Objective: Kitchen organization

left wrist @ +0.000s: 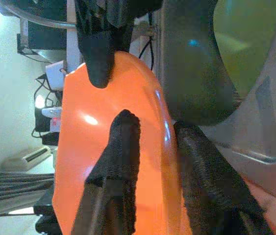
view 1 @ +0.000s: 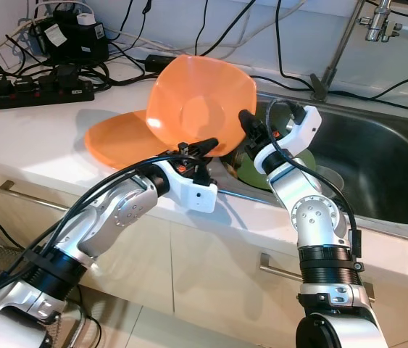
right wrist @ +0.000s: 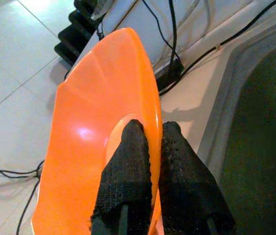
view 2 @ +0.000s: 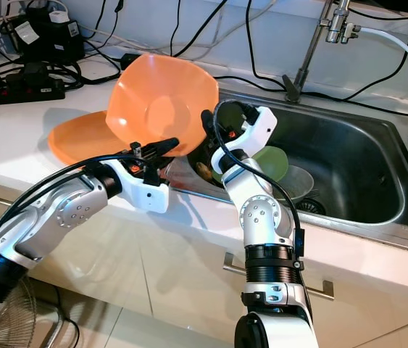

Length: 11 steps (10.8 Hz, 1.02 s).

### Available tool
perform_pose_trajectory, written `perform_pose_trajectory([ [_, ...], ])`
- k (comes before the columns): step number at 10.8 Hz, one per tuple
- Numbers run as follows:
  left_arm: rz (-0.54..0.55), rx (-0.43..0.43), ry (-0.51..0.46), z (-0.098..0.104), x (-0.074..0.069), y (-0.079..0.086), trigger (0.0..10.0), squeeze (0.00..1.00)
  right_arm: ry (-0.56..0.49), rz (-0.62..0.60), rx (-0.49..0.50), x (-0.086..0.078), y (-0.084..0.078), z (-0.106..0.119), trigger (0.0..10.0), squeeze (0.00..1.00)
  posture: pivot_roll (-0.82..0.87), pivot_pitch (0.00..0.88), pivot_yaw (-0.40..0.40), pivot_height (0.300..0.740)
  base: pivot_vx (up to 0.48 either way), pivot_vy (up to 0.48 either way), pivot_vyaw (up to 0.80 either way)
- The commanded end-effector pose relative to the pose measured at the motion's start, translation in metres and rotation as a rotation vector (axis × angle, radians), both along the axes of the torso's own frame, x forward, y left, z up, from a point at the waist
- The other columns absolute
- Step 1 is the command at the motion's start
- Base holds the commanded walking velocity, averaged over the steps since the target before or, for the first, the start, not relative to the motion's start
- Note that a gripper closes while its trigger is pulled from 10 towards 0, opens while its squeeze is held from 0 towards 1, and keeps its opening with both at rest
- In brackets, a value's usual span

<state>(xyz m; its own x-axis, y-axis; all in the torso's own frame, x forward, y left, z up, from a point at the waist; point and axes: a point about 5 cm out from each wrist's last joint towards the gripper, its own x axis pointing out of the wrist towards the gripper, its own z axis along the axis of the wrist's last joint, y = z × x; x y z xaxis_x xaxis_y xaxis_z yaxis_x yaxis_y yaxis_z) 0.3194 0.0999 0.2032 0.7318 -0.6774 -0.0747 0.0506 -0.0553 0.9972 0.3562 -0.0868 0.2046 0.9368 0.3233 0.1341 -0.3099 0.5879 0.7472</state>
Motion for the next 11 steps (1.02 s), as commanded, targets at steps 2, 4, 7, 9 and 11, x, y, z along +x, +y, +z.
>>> perform_pose_trajectory([
  [2, -0.012, -0.038, -0.038, 0.011, 0.000, -0.003, 10.0, 1.00, -0.008, -0.045, 0.091, 0.002, 0.005, 0.008, 0.0, 0.00, 0.23, 0.000, -0.046, 0.740, 0.000, 0.000, 0.00],
  [4, -0.006, -0.047, -0.024, 0.010, 0.000, -0.003, 10.0, 0.00, -0.008, -0.108, 0.119, 0.007, -0.007, 0.011, 0.0, 0.00, 0.23, 0.000, -0.045, 0.740, 0.000, 0.000, 0.00],
  [7, 0.001, -0.059, -0.015, 0.008, -0.001, -0.003, 10.0, 0.00, -0.022, -0.235, 0.157, 0.015, -0.033, 0.018, 0.0, 0.00, 0.23, 0.002, -0.046, 0.740, 0.000, 0.000, 0.00],
  [9, 0.015, -0.074, -0.019, 0.010, 0.000, 0.000, 10.0, 0.00, -0.018, -0.417, 0.126, 0.021, -0.068, 0.017, 0.0, 0.00, 0.24, 0.005, -0.047, 0.740, 0.000, 0.000, 0.00],
  [11, 0.043, -0.165, 0.034, 0.008, 0.000, 0.002, 10.0, 0.00, -0.004, -0.542, -0.020, 0.022, -0.089, 0.010, 0.0, 0.00, 0.24, 0.006, -0.047, 0.740, 0.000, 0.000, 0.00],
])
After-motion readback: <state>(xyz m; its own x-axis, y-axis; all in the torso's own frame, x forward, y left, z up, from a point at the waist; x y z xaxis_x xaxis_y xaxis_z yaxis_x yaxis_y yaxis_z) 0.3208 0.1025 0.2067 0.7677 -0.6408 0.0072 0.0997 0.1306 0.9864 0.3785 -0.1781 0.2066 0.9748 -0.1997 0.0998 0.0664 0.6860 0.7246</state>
